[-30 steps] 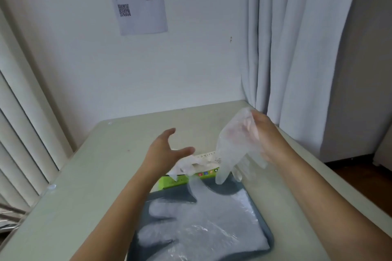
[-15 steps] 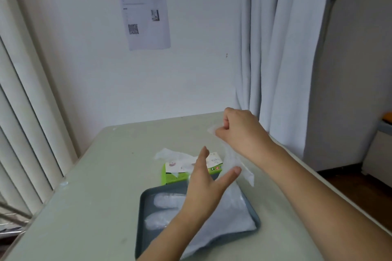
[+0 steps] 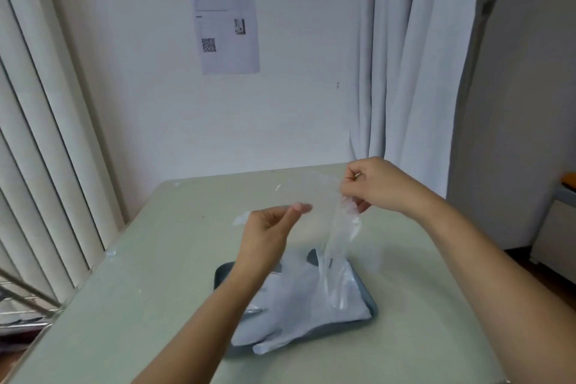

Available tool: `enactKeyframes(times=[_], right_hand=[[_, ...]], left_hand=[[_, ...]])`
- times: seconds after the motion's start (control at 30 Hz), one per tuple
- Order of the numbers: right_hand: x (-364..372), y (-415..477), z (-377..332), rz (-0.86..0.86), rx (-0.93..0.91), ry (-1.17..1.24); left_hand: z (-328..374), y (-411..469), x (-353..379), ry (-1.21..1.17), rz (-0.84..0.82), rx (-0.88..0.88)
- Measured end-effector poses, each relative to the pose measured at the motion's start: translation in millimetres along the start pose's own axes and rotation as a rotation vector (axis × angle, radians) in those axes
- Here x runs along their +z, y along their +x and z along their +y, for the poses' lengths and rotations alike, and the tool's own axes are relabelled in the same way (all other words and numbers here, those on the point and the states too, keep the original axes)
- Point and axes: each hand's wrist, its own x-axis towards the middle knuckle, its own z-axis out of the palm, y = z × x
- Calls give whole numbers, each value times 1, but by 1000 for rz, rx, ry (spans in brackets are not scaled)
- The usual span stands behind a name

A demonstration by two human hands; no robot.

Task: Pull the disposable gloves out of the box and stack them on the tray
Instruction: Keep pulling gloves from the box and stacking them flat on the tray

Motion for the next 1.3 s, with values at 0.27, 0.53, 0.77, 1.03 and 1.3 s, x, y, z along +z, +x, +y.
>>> enactKeyframes(times=[0.27,0.53,0.77,1.03,1.3], right_hand=[[1,-1,23,-207,44,119],[20,5,23,45,33,-33],[49,-25,-31,-141,-240,-58],[95,-19,-42,105,-331,-215],[67,3,-18,-188,74,354]], left_hand=[[11,6,-20,-127,-45,-179],[24,16,-39,-52,-26,-351],[41,27,-54,186,-71,-371],[42,28,-64,464,-211,-236],[27,31,-82,558,-587,-255]])
